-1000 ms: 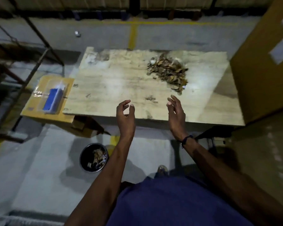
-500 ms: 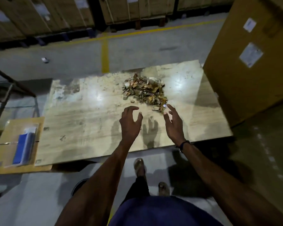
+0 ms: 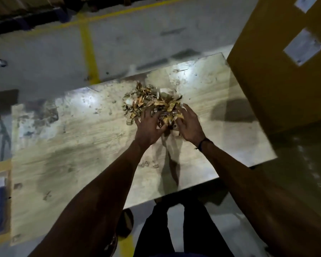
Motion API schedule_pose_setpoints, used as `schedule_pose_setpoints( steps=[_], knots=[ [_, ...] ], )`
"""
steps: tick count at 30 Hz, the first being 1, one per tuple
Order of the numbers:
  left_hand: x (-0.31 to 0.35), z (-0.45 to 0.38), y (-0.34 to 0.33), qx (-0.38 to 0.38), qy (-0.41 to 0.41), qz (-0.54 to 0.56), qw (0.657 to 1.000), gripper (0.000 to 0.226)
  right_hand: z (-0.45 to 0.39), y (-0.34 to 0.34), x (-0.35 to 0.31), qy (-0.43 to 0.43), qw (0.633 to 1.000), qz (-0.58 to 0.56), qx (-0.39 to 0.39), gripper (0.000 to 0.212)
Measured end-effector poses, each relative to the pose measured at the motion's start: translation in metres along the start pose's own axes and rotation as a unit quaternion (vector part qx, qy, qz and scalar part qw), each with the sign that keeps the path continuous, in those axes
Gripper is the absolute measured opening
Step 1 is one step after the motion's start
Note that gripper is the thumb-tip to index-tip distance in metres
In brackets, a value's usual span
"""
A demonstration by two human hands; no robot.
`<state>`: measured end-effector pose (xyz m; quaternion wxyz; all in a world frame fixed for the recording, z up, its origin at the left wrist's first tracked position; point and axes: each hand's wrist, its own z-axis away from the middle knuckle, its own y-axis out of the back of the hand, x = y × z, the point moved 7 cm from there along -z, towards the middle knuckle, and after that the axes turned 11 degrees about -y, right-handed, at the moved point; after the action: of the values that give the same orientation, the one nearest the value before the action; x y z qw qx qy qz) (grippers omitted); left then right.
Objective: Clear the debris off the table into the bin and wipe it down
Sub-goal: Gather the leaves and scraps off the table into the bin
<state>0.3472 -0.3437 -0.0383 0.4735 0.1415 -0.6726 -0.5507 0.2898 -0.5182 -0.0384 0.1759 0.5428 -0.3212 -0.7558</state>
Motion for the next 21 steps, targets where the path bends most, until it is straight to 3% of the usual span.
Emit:
schedule_pose_setpoints(
  steps=[4, 7, 15, 18, 21],
  knots=[
    [-0.020, -0.014, -0.028, -0.083, -0.006, -0.005, 0.996, 0.066, -0.029, -0.031, 0.022, 0.008, 0.998, 0.038, -0.058, 0.063],
    [-0.026, -0.010, -0.047, -0.102, -0.023, -0.001, 0.995, 0.064, -0.029, -0.052, 0.033, 0.044, 0.992, 0.068, -0.094, 0.060],
    [-0.017, 0.050, -0.050, -0.091, -0.055, 0.018, 0.994, 0.062, 0.030, -0.049, 0.032, 0.058, 0.990, 0.051, -0.122, 0.050],
    [-0.009, 0.073, -0.041, -0.088, -0.056, 0.021, 0.994, 0.059, 0.045, -0.036, 0.031, 0.018, 0.996, 0.020, -0.090, 0.050],
    [-0.006, 0.086, -0.020, -0.029, -0.049, 0.004, 0.998, 0.054, 0.050, -0.026, 0.032, 0.005, 0.998, 0.003, -0.057, 0.055]
  ],
)
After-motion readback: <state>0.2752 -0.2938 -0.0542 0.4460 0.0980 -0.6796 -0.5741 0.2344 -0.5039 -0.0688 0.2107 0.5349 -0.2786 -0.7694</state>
